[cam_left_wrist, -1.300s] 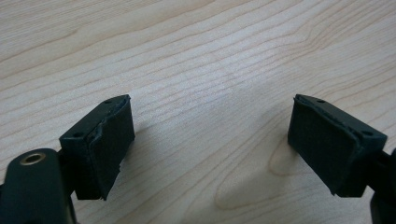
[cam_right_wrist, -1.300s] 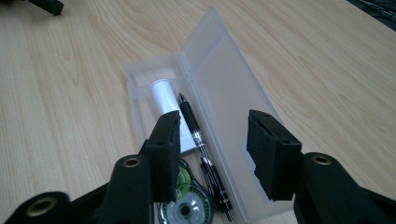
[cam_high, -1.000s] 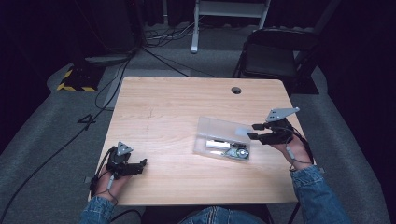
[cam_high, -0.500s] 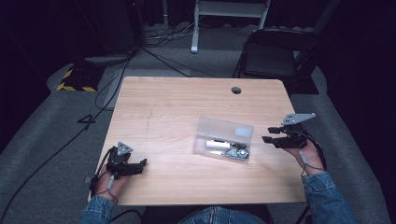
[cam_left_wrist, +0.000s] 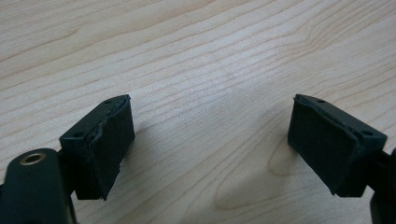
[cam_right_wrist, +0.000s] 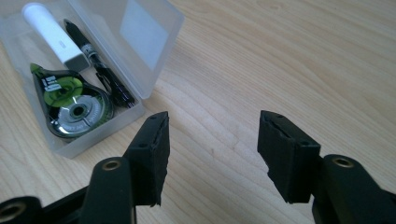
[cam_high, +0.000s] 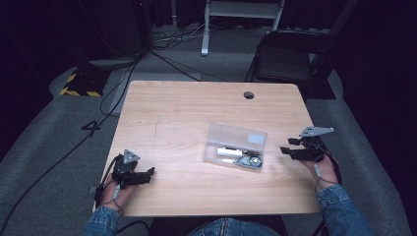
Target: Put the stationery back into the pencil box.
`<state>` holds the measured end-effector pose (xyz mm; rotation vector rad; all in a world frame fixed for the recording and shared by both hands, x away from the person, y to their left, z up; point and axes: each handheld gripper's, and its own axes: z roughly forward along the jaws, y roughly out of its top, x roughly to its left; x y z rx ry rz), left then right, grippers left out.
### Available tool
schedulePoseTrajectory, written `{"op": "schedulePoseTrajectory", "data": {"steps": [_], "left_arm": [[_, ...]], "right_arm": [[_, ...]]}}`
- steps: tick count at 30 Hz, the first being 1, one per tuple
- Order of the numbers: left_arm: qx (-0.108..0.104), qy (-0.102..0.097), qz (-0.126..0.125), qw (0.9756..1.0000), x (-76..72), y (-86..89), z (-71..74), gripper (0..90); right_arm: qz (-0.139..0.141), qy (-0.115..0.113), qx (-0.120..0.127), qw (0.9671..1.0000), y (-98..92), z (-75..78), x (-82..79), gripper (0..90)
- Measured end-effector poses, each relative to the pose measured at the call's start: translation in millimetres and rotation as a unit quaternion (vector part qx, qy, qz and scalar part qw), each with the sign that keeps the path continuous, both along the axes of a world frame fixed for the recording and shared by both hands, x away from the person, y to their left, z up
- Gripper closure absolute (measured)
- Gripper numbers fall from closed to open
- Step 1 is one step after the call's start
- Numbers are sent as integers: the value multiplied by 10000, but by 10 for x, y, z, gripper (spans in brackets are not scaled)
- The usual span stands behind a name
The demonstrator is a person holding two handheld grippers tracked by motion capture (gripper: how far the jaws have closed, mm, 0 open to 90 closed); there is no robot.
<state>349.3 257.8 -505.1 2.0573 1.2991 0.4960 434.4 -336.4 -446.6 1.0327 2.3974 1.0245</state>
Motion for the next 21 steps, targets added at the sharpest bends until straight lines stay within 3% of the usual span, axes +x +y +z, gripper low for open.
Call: {"op": "schedulePoseTrajectory", "data": {"steps": [8,21], "left_arm": [[-2,-1,3,10000,0,-1,0,150],[-5,3,3,10000,-1,-1,0,150]], "right_arm": [[-51,216,-193,9996,26,-199,54,449],[-174,210,-296,9992,61,-365,66,443]]}}
